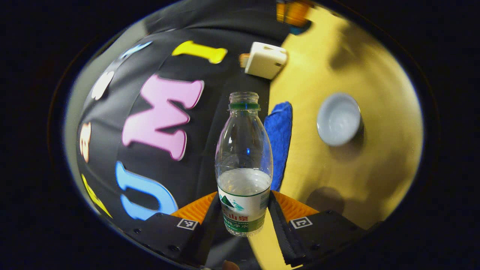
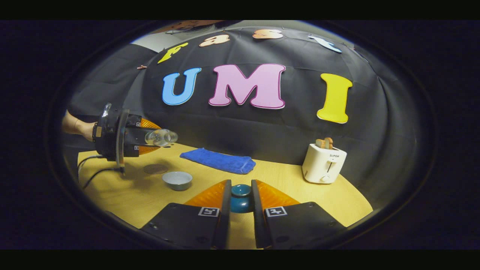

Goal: Open the teacup lid with one hand, grasp the water bottle and pour water into the teacup with the other hand; after pouring, place the water bottle on the coaster and then close the teacup lid.

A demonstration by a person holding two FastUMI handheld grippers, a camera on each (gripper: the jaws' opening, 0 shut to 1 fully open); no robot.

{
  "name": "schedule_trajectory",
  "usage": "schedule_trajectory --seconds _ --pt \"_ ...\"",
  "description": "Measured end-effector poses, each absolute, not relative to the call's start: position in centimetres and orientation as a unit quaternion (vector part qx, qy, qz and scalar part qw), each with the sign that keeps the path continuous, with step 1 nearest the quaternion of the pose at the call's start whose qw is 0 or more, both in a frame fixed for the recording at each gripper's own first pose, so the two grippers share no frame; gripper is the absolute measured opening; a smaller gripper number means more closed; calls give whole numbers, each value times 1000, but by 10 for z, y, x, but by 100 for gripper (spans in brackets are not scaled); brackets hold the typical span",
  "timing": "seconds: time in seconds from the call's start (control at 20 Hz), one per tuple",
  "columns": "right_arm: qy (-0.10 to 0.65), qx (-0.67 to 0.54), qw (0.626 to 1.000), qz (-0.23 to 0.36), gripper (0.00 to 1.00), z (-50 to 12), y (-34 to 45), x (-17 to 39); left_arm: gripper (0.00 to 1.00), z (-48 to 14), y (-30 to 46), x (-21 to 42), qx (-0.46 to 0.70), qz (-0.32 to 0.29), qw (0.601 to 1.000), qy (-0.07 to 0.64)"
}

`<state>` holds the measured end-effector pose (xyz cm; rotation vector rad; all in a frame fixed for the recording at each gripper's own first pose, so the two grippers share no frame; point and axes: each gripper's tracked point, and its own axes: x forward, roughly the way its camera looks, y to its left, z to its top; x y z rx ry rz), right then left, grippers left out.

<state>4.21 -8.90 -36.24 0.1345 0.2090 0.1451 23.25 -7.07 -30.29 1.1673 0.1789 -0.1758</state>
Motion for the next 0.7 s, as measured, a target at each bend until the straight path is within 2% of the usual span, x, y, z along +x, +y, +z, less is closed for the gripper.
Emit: schedule_trajectory --seconds 0.15,0.3,0.45,0.5,0.55,0.6,0.7 --pt "101 65 990 76 34 -356 -80 49 74 -304 -71 239 376 -75 917 114" --pt "98 67 990 80 34 -351 -72 55 74 -302 -71 240 232 -66 965 106" --pt "97 69 990 82 34 -349 -63 62 74 -299 -70 244 93 -78 987 103" --pt "97 68 990 82 30 -348 -61 63 74 -301 -67 246 53 -75 990 103" --pt "97 66 990 83 30 -347 -59 64 74 -305 -65 247 19 -72 992 106" --pt "97 64 990 84 34 -347 -56 65 74 -309 -60 249 -9 -66 992 106" --pt "97 58 990 85 34 -345 -52 67 75 -320 -47 248 -51 -54 992 101"
